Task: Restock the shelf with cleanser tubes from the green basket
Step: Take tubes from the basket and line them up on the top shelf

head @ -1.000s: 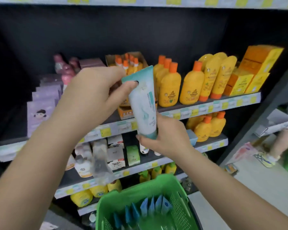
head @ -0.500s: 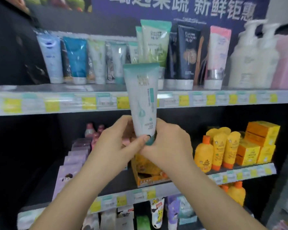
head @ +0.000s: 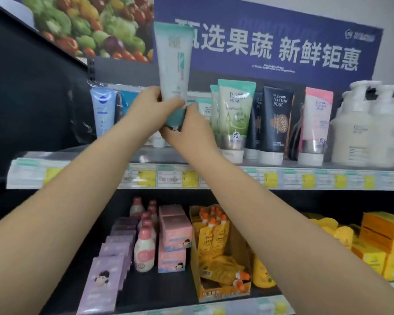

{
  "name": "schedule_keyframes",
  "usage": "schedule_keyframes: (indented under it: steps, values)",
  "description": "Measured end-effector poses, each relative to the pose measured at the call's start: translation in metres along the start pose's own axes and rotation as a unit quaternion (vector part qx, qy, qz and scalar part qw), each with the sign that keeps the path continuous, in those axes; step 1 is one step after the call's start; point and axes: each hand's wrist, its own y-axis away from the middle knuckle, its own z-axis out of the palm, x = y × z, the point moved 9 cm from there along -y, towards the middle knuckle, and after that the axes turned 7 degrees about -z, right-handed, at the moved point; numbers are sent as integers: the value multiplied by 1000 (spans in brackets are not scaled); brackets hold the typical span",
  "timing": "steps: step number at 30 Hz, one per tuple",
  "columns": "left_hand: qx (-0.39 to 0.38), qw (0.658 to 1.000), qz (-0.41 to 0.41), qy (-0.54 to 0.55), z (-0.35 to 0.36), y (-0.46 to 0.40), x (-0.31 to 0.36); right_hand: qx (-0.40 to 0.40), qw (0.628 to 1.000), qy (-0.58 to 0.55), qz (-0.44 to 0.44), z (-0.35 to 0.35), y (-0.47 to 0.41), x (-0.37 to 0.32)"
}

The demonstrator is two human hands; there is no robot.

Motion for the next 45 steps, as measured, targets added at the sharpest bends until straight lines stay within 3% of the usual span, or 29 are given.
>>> schedule_keyframes:
  steps: [10, 14, 24, 31, 45]
  values:
    - [-42, 994, -71, 74, 30, -39, -42, -17, 998, 48, 20, 22, -16, 33]
    - [-43, 994, -58, 80, 30, -40, -51, -15, 999, 41, 19, 23, -16, 38]
    - [-117, 989, -77, -40, 51, -36, -60, -8, 996, 32, 78, 19, -15, 49]
    - [-198, 975, -98, -20, 67, -28, -65, -8, 992, 65, 105, 19, -16, 54]
    - [-215, 969, -117, 12, 65, -27, -67, -25, 986, 77, 143, 13, -13, 57]
